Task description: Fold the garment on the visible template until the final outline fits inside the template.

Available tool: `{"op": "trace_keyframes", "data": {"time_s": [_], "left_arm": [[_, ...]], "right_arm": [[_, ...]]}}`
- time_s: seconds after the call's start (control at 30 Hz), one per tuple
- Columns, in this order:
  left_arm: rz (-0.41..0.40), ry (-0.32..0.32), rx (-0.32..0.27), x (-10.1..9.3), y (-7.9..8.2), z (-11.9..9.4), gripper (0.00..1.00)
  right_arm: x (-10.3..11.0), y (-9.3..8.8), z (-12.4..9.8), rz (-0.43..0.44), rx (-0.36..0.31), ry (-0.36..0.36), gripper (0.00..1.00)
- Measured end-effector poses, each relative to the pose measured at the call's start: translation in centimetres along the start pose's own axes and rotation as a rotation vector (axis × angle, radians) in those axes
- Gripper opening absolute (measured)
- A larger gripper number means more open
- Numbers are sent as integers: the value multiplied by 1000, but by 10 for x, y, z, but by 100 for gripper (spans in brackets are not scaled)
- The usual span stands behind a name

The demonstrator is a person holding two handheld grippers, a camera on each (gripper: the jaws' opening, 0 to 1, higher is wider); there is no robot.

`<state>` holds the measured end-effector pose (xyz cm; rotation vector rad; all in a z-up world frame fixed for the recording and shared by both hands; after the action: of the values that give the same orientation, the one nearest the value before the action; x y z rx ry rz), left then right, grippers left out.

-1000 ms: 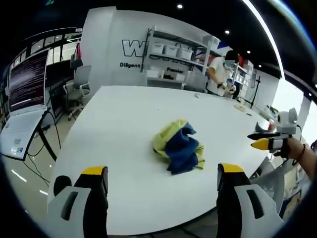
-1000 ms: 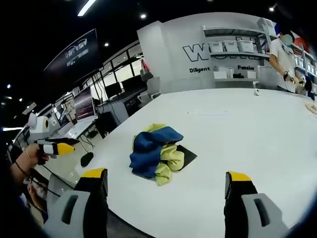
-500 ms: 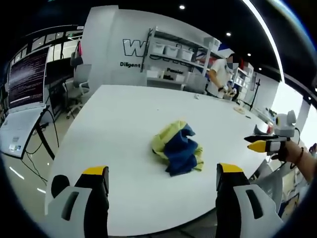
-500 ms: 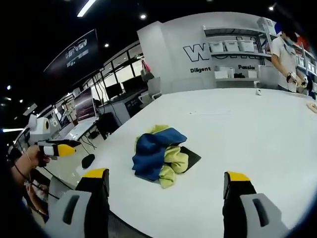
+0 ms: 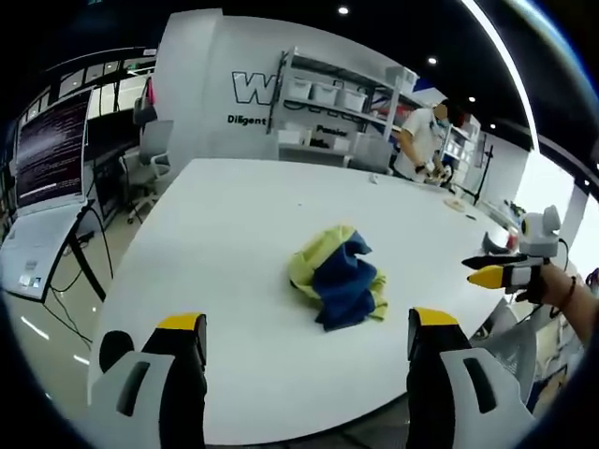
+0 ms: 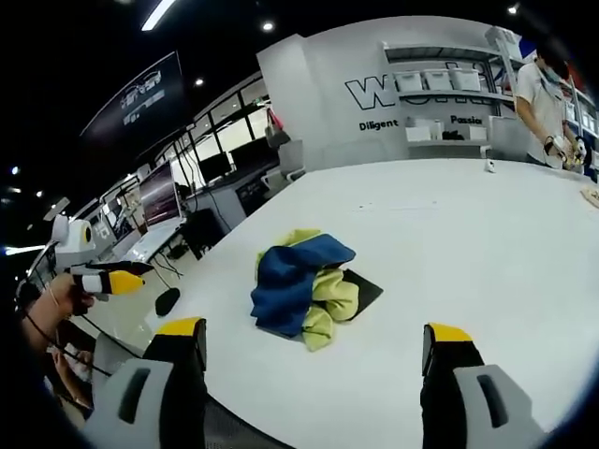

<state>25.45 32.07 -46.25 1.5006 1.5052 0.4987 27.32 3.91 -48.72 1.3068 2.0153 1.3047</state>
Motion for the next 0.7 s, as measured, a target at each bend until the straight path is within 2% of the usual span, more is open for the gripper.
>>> {"op": "trace_keyframes", "data": {"time_s": [0.23, 0.33, 0.7], "left_arm": [[33, 0, 20, -2, -1, 4, 85], [37, -2, 22, -2, 1, 7, 85], [36, 3, 31, 4, 8, 16, 84]], "right_arm": [[0, 0, 6, 3, 29, 11, 94], [-1, 2, 9, 10, 36, 16, 89], [2, 20, 26, -5, 41, 34, 86]]}}
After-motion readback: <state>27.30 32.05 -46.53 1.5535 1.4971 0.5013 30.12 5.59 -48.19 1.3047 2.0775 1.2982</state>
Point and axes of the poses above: the point that each gripper's makers call its tool centre point, and the gripper's own axes: z roughly forward along the fingers, x roughly to its left, y roughly out of its top, the point moved 2 cm from there along -z, roughly backward along the fingers, and after that the axes turned 9 degrees about -z, right-handed, at the moved point
